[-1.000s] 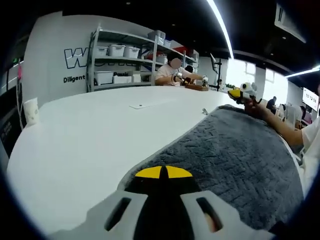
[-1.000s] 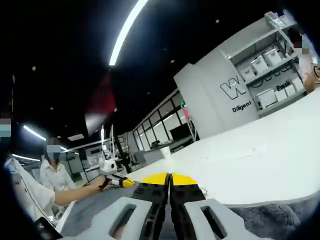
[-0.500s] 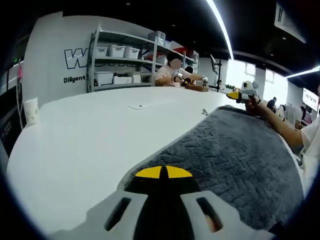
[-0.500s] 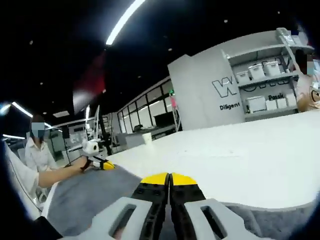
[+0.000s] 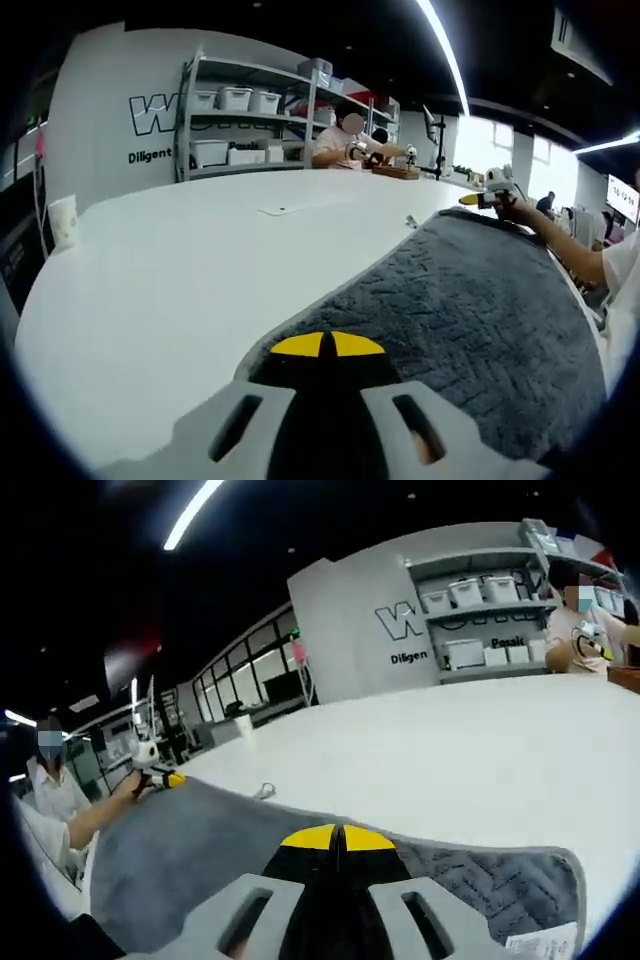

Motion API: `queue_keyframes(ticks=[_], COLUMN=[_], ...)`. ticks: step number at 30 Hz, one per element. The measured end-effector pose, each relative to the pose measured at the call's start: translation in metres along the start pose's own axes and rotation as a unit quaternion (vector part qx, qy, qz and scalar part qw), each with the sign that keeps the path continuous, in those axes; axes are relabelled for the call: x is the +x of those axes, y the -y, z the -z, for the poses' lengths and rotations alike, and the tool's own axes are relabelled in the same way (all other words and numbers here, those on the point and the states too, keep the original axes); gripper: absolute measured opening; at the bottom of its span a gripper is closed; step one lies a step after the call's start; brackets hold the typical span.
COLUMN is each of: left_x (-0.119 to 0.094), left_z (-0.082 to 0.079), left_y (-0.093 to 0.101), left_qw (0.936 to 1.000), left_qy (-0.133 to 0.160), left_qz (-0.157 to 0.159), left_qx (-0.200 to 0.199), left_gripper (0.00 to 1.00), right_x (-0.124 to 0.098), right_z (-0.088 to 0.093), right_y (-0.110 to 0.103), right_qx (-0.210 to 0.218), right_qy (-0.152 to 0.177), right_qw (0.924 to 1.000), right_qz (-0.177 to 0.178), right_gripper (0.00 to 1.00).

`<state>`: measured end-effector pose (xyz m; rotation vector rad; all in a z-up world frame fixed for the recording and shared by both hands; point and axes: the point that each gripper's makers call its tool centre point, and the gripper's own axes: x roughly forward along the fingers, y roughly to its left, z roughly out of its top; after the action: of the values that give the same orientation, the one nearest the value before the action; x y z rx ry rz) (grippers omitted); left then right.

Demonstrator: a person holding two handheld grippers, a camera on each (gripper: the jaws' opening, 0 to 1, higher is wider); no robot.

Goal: Open the folded towel by lifting each exposed corner and separating the folded layers until the towel lies flat within the target outline without major curled edges

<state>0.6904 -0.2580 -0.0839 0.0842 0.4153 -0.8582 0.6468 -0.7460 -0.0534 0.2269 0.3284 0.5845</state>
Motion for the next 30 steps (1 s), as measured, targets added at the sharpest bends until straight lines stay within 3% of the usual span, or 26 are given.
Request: queue_keyframes(ticks=[2,3,4,5,6,10,13,14,16,18,21,27,29,30], left_x=[0.0,0.0,0.0,0.0,0.0,0.0,0.0,0.0,0.0,0.0,0.0,0.001,0.001,0.001], left_z=[0.0,0.0,0.0,0.0,0.0,0.0,0.0,0.0,0.0,0.0,0.0,0.0,0.0,0.0], left_y=[0.001,0.001,0.002,0.002,0.003,0.004,0.004,0.004,0.004,0.004,0.004,0.003,0.003,0.003], left_qw=[1.0,1.0,1.0,1.0,1.0,1.0,1.0,1.0,1.0,1.0,1.0,0.9999,1.0,1.0], left_qy=[0.001,0.001,0.002,0.002,0.0,0.0,0.0,0.0,0.0,-0.001,-0.001,-0.003,-0.002,-0.002], left_qz=[0.0,0.0,-0.001,-0.002,-0.003,-0.003,-0.003,-0.003,-0.002,-0.002,-0.002,-0.004,-0.003,-0.003], left_qx=[-0.001,0.0,0.002,0.003,0.006,0.006,0.005,0.006,0.005,0.005,0.005,0.01,0.008,0.008], left_gripper=[0.01,0.01,0.01,0.01,0.01,0.01,0.01,0.01,0.01,0.01,0.01,0.01,0.01,0.01], right_x=[0.006,0.006,0.006,0.006,0.006,-0.007,-0.018,-0.025,-0.039,-0.051,-0.058,-0.059,-0.061,-0.064], right_z=[0.009,0.02,0.022,0.015,0.013,0.025,0.006,-0.002,-0.007,-0.004,0.002,0.009,0.016,0.019], right_y=[0.008,0.013,0.015,0.024,0.025,0.017,0.025,0.029,0.047,0.069,0.088,0.095,0.106,0.113], right_qx=[-0.01,0.01,0.018,0.052,0.051,-0.005,-0.007,-0.008,-0.013,-0.018,-0.044,-0.055,-0.071,-0.089], right_qy=[-0.025,-0.057,-0.062,-0.039,-0.032,-0.063,-0.029,-0.015,-0.017,-0.036,-0.058,-0.071,-0.104,-0.123], right_qw=[0.9996,0.9982,0.9977,0.9974,0.9977,0.9965,0.9982,0.998,0.9958,0.9918,0.9877,0.9854,0.9803,0.9741], right_qz=[0.004,0.015,0.019,0.031,0.03,0.055,0.053,0.061,0.089,0.122,0.138,0.145,0.152,0.168], right_gripper=[0.0,0.0,0.0,0.0,0.0,0.0,0.0,0.0,0.0,0.0,0.0,0.0,0.0,0.0])
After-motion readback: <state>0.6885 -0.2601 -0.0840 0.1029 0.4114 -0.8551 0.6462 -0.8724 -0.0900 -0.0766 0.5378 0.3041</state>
